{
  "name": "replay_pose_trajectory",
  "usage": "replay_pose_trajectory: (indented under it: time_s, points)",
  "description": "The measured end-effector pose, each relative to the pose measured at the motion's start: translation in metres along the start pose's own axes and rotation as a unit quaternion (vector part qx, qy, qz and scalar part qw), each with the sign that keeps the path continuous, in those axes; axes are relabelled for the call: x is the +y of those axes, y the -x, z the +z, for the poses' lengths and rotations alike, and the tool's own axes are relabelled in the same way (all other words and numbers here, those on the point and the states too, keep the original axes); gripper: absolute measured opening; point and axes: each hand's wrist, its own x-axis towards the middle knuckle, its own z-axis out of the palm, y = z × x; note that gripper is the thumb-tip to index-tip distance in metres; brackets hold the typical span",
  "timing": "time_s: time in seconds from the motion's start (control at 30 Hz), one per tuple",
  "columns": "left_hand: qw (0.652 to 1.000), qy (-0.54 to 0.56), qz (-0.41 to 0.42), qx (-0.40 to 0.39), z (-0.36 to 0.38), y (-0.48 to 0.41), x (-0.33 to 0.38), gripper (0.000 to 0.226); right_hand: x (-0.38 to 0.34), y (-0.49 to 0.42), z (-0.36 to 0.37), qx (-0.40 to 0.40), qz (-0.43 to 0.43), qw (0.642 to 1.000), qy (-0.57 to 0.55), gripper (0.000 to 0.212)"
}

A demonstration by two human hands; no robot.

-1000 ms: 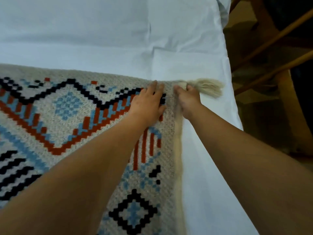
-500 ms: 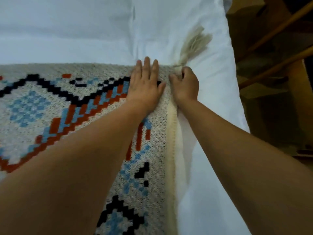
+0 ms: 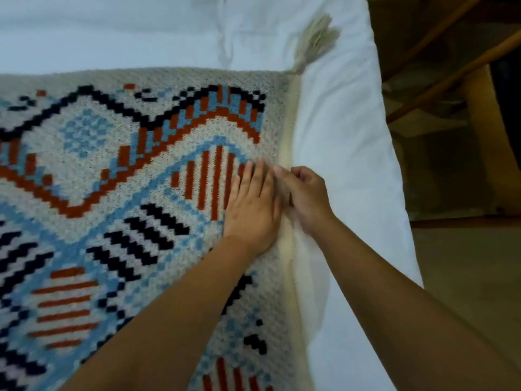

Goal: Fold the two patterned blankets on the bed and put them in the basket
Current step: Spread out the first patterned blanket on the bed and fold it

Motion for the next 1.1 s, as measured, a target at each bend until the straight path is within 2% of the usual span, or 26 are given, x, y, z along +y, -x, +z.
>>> replay_pose_trajectory:
  time_s: [0.2, 0.33, 0.47, 0.57, 0.67, 0.8, 0.9, 0.97, 1.03, 1.1]
  points:
    - [0.994, 0.102, -0.015, -0.03, 0.011, 0.099, 0.015, 0.052, 0.059, 0.109, -0.011, -0.035, 0.054, 0.998, 0.011, 0.03]
    - [0.993, 0.085, 0.007, -0.08, 0.026, 0.177, 0.019, 0.057, 0.099, 0.179, -0.021, -0.011, 0.083, 0.996, 0.014, 0.03]
    - [0.989, 0.037, 0.038, -0.14, 0.047, 0.248, 0.028, 0.065, 0.135, 0.23, -0.04, -0.001, 0.091, 0.995, 0.051, 0.018]
    - [0.986, 0.024, 0.042, -0.159, 0.059, 0.298, 0.04, 0.072, 0.157, 0.262, -0.06, 0.015, 0.087, 0.994, 0.07, 0.023]
    - [0.984, 0.004, 0.004, -0.178, 0.072, 0.343, 0.058, 0.076, 0.169, 0.288, -0.08, 0.001, 0.088, 0.989, 0.115, 0.023]
    - [0.984, 0.027, -0.076, -0.161, 0.087, 0.376, 0.094, 0.095, 0.169, 0.31, -0.1, -0.02, 0.117, 0.991, 0.063, 0.036]
    - [0.972, 0.105, -0.162, -0.134, 0.094, 0.383, 0.124, 0.108, 0.164, 0.321, -0.103, -0.068, 0.124, 0.99, 0.007, 0.021]
    - [0.956, 0.153, -0.228, -0.105, 0.092, 0.379, 0.135, 0.092, 0.161, 0.326, -0.098, -0.096, 0.119, 0.988, 0.011, 0.014]
    - [0.941, 0.193, -0.272, -0.057, 0.084, 0.376, 0.135, 0.055, 0.159, 0.331, -0.092, -0.114, 0.12, 0.986, 0.025, 0.016]
    - [0.932, 0.218, -0.288, -0.03, 0.074, 0.373, 0.125, 0.033, 0.152, 0.331, -0.083, -0.123, 0.115, 0.984, 0.052, 0.02]
